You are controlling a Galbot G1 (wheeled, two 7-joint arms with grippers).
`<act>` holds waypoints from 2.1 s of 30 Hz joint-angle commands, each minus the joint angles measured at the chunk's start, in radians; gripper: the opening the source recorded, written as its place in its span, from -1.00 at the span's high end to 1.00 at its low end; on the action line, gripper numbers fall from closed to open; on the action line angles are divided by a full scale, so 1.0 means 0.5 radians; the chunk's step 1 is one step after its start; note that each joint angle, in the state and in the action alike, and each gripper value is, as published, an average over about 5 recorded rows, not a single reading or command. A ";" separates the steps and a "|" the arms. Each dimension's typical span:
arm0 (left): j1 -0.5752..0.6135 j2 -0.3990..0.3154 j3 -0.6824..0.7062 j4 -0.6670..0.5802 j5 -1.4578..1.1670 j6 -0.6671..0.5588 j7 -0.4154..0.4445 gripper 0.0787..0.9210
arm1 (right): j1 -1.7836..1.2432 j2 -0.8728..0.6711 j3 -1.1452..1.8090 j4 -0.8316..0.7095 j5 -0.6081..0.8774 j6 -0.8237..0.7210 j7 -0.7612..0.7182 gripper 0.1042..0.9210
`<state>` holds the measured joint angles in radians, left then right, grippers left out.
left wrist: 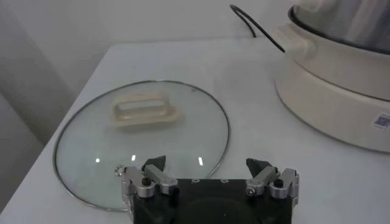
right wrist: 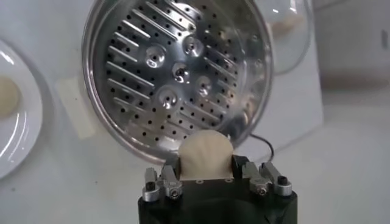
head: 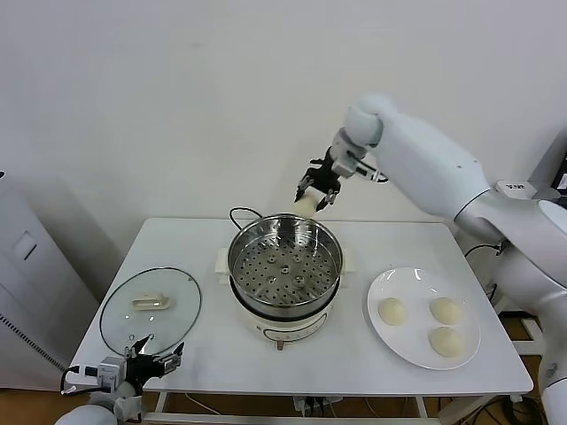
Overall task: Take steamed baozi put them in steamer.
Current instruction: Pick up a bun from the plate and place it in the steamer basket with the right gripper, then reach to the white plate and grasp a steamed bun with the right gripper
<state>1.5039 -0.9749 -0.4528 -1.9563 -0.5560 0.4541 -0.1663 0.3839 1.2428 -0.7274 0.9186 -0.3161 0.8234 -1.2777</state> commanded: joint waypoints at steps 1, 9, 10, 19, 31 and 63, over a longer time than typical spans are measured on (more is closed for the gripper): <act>0.000 0.002 0.008 0.003 0.000 -0.002 0.001 -0.77 | -0.136 0.122 0.041 0.122 -0.346 0.099 -0.015 -0.01; 0.008 0.003 0.004 0.003 0.002 -0.004 0.000 -0.77 | -0.293 0.128 0.086 0.197 -0.508 0.099 -0.011 -0.02; 0.007 0.001 0.004 0.002 0.003 -0.004 -0.001 -0.77 | -0.305 0.134 0.096 0.197 -0.532 0.099 -0.007 -0.02; -0.002 -0.007 0.005 0.001 0.007 -0.001 0.000 -0.77 | -0.402 0.202 0.191 0.154 -0.754 0.099 0.012 -0.01; -0.005 -0.003 0.005 -0.004 0.022 -0.004 0.002 -0.77 | -0.471 0.284 0.269 0.070 -0.924 0.099 0.051 -0.05; -0.004 0.019 -0.023 -0.033 0.000 -0.010 -0.006 -0.77 | 0.685 -0.817 -1.317 0.341 1.408 -1.420 -0.110 -0.76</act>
<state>1.5018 -0.9661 -0.4642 -1.9719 -0.5561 0.4475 -0.1687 0.5947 0.9959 -1.1530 1.0310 0.1102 0.7194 -1.3135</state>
